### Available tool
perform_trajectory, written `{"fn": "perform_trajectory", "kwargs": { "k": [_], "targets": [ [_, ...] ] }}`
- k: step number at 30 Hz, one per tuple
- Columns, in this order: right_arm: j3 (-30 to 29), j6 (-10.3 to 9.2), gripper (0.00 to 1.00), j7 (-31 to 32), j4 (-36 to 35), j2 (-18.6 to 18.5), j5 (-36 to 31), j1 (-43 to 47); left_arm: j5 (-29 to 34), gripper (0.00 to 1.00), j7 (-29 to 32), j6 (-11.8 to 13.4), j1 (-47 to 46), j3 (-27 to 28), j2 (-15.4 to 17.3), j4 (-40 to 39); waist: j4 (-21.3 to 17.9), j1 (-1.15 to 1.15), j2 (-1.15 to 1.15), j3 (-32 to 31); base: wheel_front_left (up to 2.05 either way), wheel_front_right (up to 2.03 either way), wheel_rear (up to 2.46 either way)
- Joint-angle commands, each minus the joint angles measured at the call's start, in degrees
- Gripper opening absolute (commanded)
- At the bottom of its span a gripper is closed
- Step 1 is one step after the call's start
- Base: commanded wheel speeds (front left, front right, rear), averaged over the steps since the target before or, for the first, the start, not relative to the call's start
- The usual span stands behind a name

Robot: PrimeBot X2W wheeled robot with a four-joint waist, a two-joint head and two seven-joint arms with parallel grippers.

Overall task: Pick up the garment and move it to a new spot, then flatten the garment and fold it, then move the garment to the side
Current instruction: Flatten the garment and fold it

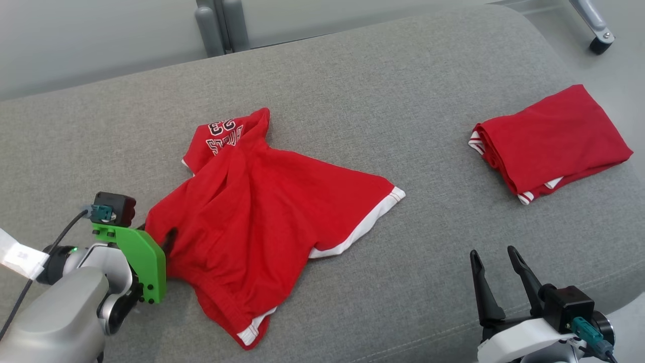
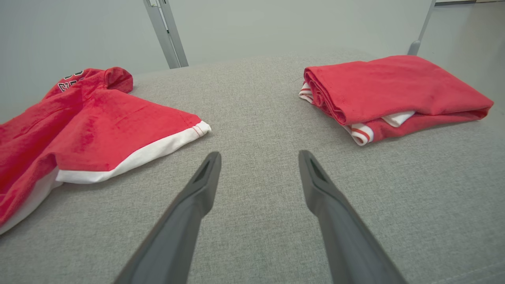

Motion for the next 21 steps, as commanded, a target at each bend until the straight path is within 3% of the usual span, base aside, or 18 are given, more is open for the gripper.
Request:
{"fn": "perform_trajectory", "kwargs": {
  "k": [1, 10, 21],
  "targets": [
    [0.1, -0.08, 1.0, -0.2, 0.1, -0.1, -0.2, -0.5, 0.3, 0.0, 0.2, 0.6, 0.6, 0.0, 1.1, -1.6, -0.3, 0.0, 0.0, 0.1, 0.0, 0.0, 0.0],
    [0.4, -0.08, 1.0, -0.2, 0.4, -0.1, -0.2, -0.9, 4.7, 0.0, -4.1, 4.4, -3.6, 0.4, 5.0, -3.6, -1.2, 0.0, 0.0, 0.0, 0.0, 0.0, 0.0],
    [1.2, -0.08, 1.0, -0.2, 1.0, -0.1, -0.8, -1.5, 7.7, 0.0, -10.5, 2.3, -6.9, 0.0, 3.9, 5.1, -2.1, 0.0, 0.0, -0.7, 0.0, 0.0, 0.0]
  ]
}}
